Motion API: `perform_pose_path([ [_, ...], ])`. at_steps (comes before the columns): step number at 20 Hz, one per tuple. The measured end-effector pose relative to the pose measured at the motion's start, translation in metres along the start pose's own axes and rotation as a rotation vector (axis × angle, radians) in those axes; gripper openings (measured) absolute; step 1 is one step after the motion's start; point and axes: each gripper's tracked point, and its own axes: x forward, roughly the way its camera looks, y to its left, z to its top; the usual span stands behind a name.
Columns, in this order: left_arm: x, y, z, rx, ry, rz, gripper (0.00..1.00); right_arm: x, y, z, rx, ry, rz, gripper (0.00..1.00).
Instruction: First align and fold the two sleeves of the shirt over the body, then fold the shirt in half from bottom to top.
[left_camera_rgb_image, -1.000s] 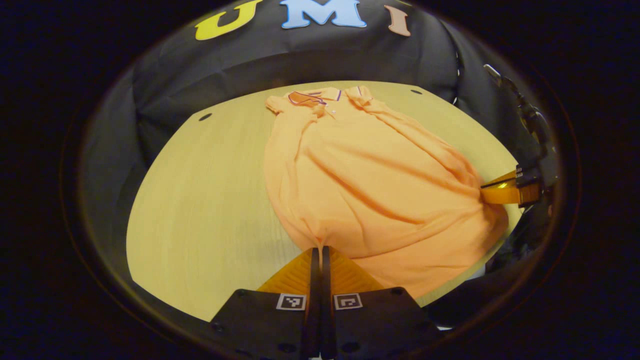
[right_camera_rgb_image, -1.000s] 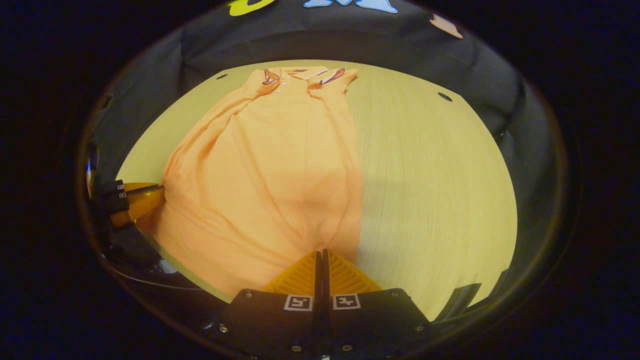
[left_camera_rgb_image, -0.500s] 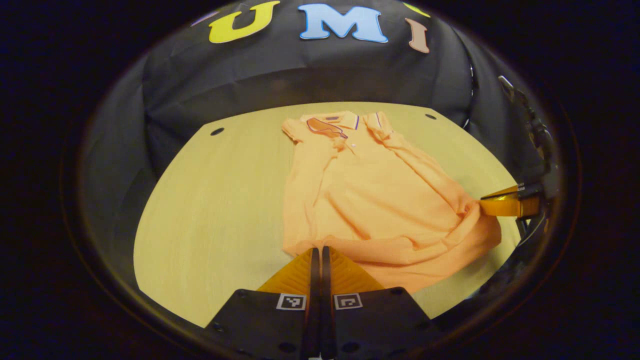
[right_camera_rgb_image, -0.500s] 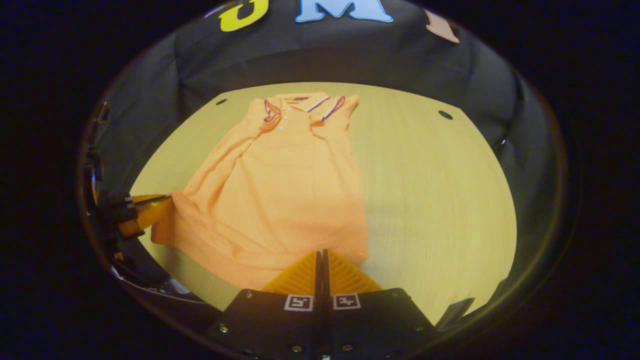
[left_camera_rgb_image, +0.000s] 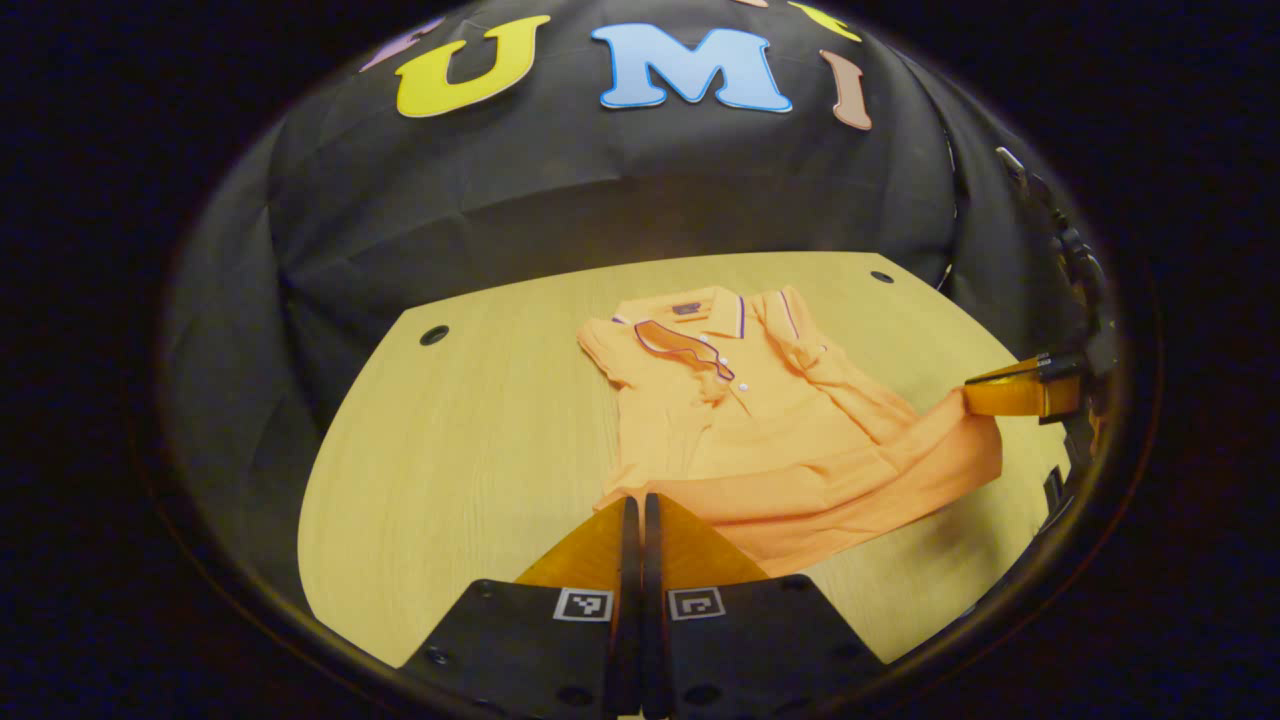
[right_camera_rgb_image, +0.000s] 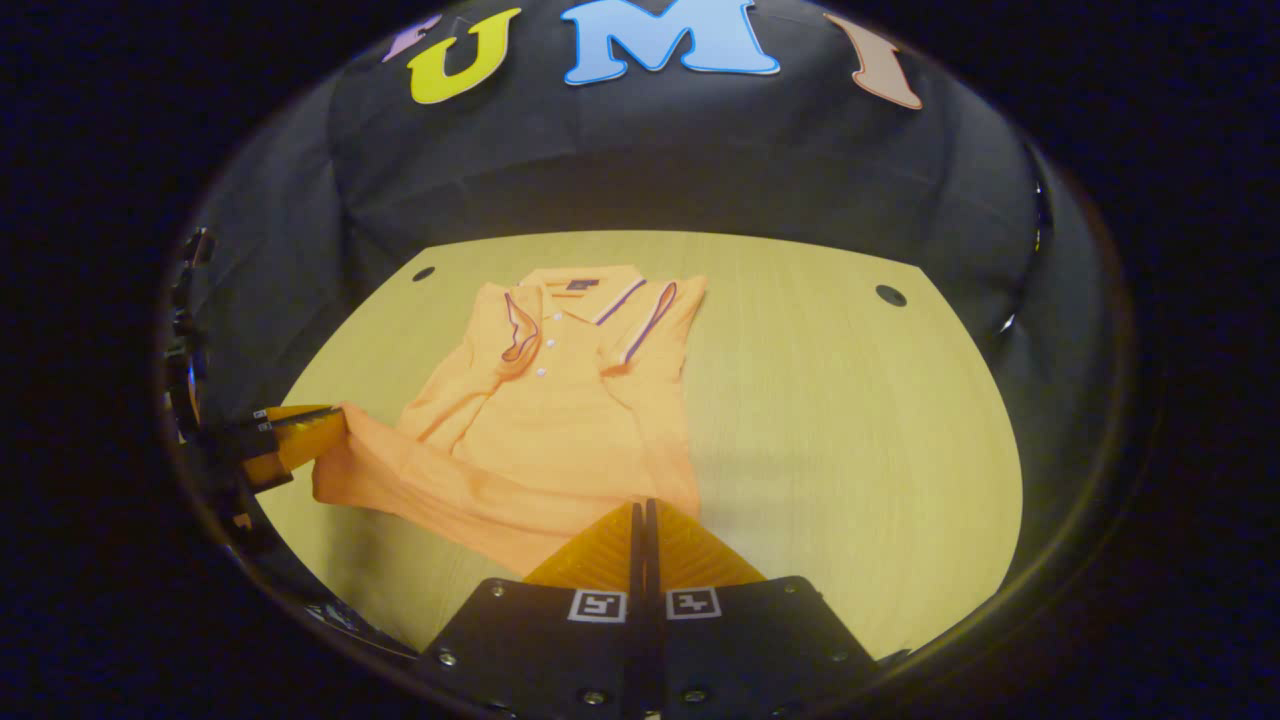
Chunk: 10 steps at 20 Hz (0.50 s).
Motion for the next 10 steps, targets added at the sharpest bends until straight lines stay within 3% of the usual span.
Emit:
perform_pose_path([
  [10,0.064,0.029,0.112,-0.021,-0.113,-0.001,0.06,0.044,-0.023,0.101,-0.006,-0.113,-0.013,0.0],
])
